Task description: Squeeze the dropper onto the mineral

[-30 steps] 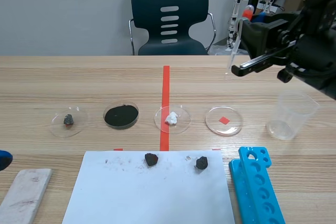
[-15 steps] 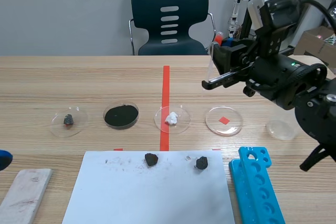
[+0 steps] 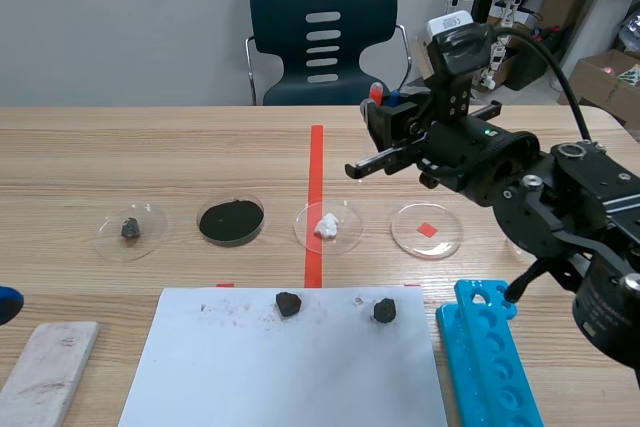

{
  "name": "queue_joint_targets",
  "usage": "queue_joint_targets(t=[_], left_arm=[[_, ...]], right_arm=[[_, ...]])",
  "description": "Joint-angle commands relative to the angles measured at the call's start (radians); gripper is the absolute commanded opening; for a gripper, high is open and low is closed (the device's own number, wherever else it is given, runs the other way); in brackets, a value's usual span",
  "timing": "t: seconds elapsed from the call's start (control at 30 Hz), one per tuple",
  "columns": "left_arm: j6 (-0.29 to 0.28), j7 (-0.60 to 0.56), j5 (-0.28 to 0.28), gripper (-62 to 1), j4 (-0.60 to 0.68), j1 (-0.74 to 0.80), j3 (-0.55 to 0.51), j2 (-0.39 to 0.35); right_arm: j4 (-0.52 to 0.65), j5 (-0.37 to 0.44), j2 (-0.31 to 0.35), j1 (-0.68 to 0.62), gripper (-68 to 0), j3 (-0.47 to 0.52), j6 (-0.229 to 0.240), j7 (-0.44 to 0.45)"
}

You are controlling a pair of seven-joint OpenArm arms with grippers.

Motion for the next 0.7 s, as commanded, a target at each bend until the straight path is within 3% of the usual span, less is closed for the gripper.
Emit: queue_joint_targets(t=[0.0, 0.37, 0.67], left_arm=[[-0.005, -0.018, -0.014, 1.4, 0.013, -0.003, 0.007, 0.000], [-0.005, -0.018, -0.014, 1.4, 0.013, -0.003, 0.007, 0.000], [-0.005, -0.018, -0.014, 1.4, 0.013, -0.003, 0.007, 0.000]], right_arm=[[0.000, -0.010, -0.018, 0.033, -58.2, 0.000, -0.003, 0.024], [-0.077, -0.076, -0.107, 0.056, -58.2, -0.006, 0.026, 0.040], [-0.103, -0.101, -0.128, 0.054, -58.2, -0.012, 0.050, 0.034]])
